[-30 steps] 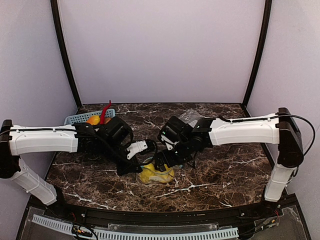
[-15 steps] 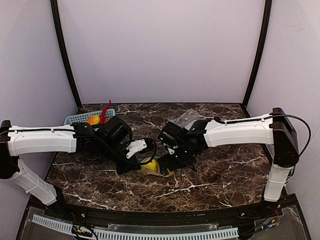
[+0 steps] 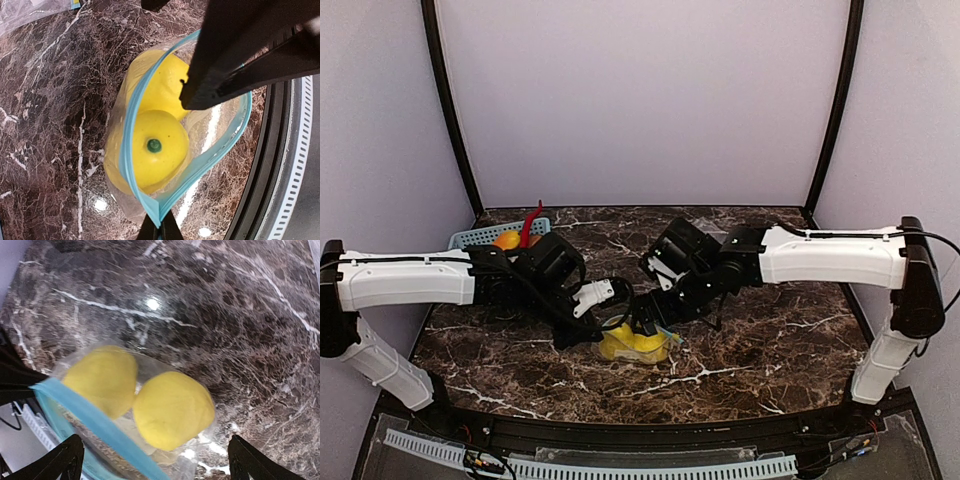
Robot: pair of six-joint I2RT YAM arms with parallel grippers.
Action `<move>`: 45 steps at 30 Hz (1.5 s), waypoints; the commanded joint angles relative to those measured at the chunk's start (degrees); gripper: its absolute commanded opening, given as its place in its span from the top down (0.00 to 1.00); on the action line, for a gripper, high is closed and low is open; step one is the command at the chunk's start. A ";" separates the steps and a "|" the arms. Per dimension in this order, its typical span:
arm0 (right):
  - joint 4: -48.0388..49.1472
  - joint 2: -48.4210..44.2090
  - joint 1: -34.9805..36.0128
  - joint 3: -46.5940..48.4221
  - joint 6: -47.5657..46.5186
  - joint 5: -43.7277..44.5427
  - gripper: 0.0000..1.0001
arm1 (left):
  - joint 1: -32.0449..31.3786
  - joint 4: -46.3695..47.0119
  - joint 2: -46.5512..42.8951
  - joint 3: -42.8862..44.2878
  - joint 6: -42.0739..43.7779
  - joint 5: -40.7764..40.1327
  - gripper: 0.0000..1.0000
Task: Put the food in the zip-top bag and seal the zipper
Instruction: Adjust the fake fruit in the zipper food storage bag.
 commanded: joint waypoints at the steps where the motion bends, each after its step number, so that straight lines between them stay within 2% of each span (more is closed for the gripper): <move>1: 7.46 -4.05 0.10 -1.21 -2.15 -7.08 0.02 | 0.26 0.66 -0.05 0.28 -0.42 2.11 0.99; 13: 11.98 0.51 0.51 0.35 -1.70 -7.68 0.02 | 0.29 0.86 0.02 0.04 -0.43 2.25 0.99; 21: 11.31 0.96 -0.21 -2.63 1.15 -3.90 0.04 | 0.23 0.91 -0.03 -0.10 -0.38 1.91 0.99; 31: 11.15 1.81 -1.36 -5.42 2.10 -4.12 0.08 | 0.31 0.93 0.21 -0.24 -0.46 2.03 0.99; 45: 12.29 -1.63 -0.99 -1.28 1.33 -6.30 0.01 | 0.31 0.78 0.33 -0.25 -0.37 2.17 0.99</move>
